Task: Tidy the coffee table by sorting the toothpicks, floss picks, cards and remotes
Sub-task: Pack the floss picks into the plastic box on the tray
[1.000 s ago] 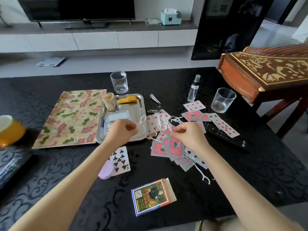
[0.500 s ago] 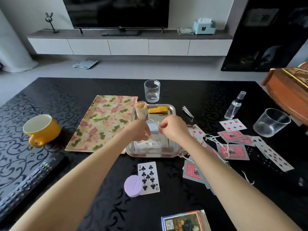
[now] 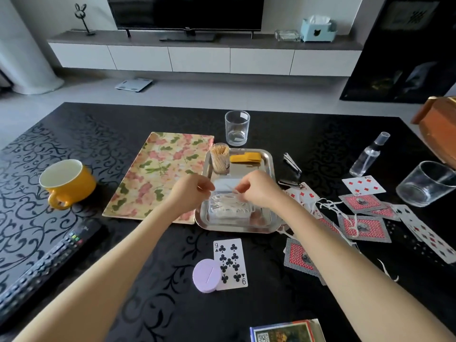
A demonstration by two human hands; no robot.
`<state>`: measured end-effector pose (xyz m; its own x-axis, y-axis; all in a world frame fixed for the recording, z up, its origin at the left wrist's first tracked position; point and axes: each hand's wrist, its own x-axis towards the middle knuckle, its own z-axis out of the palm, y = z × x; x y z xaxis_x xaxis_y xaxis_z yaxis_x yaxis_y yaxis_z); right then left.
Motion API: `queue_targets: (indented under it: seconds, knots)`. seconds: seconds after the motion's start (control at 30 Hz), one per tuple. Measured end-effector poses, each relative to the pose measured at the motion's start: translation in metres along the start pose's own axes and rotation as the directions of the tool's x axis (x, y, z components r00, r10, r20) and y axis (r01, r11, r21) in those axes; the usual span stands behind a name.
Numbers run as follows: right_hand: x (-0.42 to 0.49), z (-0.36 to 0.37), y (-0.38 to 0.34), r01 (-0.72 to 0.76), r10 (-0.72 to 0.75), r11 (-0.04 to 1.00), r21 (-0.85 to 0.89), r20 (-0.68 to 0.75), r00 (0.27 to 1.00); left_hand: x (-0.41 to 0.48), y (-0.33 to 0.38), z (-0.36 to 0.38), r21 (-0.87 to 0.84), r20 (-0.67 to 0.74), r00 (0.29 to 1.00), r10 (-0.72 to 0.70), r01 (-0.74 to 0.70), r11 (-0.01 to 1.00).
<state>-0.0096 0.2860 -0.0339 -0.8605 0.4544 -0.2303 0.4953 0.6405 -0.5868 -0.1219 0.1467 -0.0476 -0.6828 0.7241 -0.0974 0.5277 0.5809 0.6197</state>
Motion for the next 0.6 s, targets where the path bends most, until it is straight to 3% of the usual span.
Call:
queue_targets:
  seconds: [0.1, 0.3, 0.47, 0.6]
  knots:
    - [-0.002, 0.008, -0.007, 0.078, -0.074, 0.995, -0.069, 0.059, 0.996, -0.002, -0.004, 0.007, 0.022, 0.010, 1.000, -0.025, 0.025, 0.999]
    - [-0.008, 0.006, 0.013, 0.035, -0.068, 0.982, -0.185, -0.176, 0.982, -0.002, -0.005, 0.014, 0.005, -0.057, 0.998, -0.022, 0.022, 1.000]
    - [-0.009, 0.016, 0.024, -0.003, -0.016, 0.989, -0.147, -0.131, 0.991, -0.002, 0.005, 0.018, -0.001, -0.075, 0.997, 0.029, -0.029, 1.000]
    - [-0.008, 0.019, 0.023, 0.021, -0.041, 0.988, -0.155, -0.127, 0.991, 0.001, 0.008, 0.022, 0.127, -0.008, 0.999, 0.050, -0.048, 0.991]
